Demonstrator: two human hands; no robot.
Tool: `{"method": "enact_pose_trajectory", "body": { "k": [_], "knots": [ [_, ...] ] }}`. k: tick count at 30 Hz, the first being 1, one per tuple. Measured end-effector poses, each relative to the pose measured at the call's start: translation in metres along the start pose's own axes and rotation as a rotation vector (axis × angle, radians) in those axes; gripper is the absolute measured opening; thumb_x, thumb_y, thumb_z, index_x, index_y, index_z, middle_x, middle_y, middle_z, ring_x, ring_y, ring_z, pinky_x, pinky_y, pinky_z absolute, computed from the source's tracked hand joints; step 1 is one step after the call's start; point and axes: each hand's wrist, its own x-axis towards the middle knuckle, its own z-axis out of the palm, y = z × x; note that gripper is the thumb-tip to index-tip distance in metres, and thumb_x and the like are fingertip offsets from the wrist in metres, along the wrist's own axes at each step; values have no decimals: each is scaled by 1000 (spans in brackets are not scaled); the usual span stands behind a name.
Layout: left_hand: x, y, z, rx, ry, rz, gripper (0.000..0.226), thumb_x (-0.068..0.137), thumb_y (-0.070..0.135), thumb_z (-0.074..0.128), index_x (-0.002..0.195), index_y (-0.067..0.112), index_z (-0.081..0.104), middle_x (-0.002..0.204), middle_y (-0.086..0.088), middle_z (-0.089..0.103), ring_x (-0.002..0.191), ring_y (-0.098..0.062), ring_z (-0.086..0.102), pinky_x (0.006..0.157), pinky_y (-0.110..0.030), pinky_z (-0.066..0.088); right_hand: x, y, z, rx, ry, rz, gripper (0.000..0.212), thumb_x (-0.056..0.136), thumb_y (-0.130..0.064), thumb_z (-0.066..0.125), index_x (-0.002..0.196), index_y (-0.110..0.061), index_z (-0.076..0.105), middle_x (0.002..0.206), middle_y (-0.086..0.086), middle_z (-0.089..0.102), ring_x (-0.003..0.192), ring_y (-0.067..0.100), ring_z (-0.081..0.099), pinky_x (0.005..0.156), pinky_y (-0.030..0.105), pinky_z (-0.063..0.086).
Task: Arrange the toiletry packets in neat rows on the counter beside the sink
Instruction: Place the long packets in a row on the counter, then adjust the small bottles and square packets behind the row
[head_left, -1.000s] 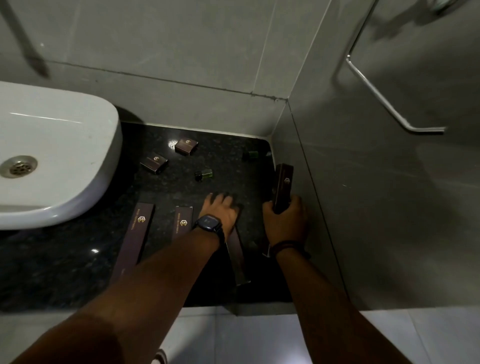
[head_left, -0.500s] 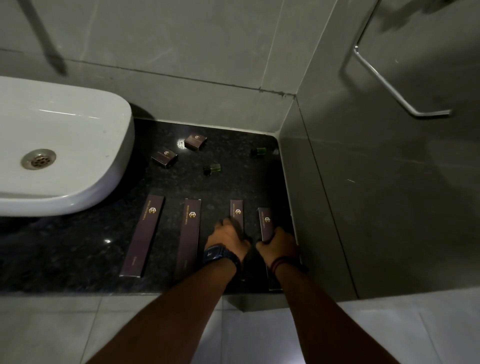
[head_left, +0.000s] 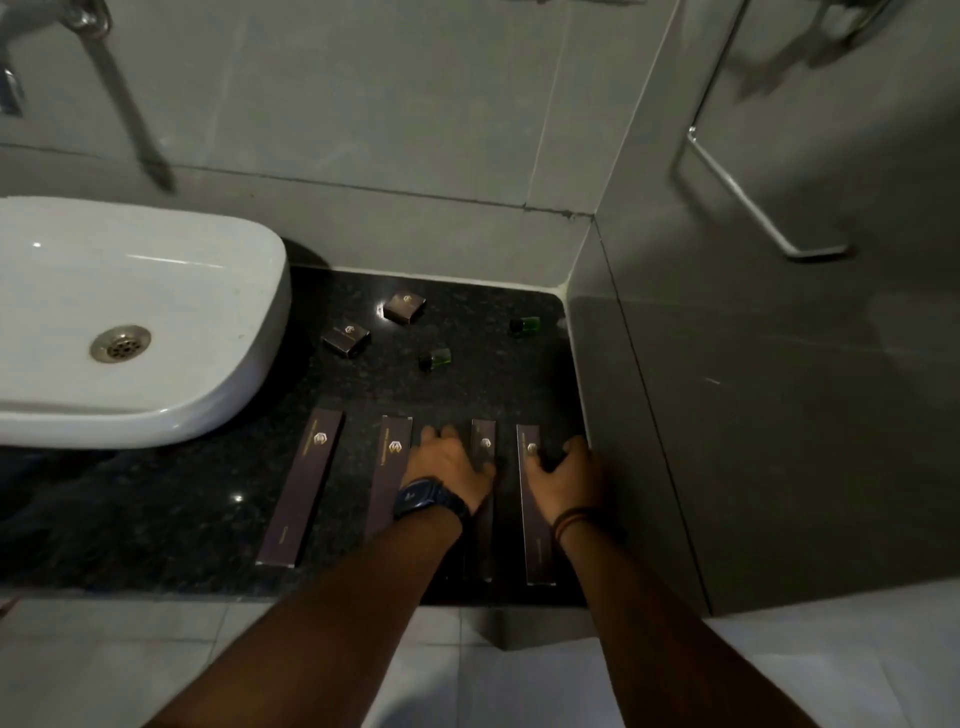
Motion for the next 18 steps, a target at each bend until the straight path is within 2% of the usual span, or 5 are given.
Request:
{"method": "enact_pose_trajectory", "body": {
  "k": [4,9,15,16,18],
  "knots": [
    [33,8,-28,25,76,12,46,79,31,66,117,9,53,119,-18,52,102,-40,57,85,-43,49,26,-21,-15,39,24,-72,43,85,-36,62,118,-12,51,121,15,56,106,32,59,84,40,53],
    [95,3,-44,107,79,47,42,82,13,59,123,10,50,124,-20,49,108,-42,51,90,-48,48,75,-54,-9,10,14,-155,35,87,-21,61,120,-12,53,123,14,56,111,32,57,87,39,50],
    [172,-4,-42,249,-113,65,68,77,23,70,135,16,33,135,-14,39,119,-38,42,96,-49,45,158,-89,16,-120,-69,-277,46,89,-9,53,135,-10,46,135,23,48,123,38,48,105,40,40],
    [182,-4,-41,251,-150,72,70,78,24,69,136,16,32,136,-14,39,120,-38,42,96,-49,44,171,-95,21,-133,-88,-314,49,90,-8,51,138,-11,44,138,23,45,126,39,45,108,41,37],
    [200,-5,-39,261,-196,118,55,83,24,63,131,14,38,133,-15,46,118,-36,46,96,-46,44,197,-105,30,-189,-129,-356,56,88,-5,48,142,-14,38,145,24,37,131,41,38,112,46,33]
  ]
}}
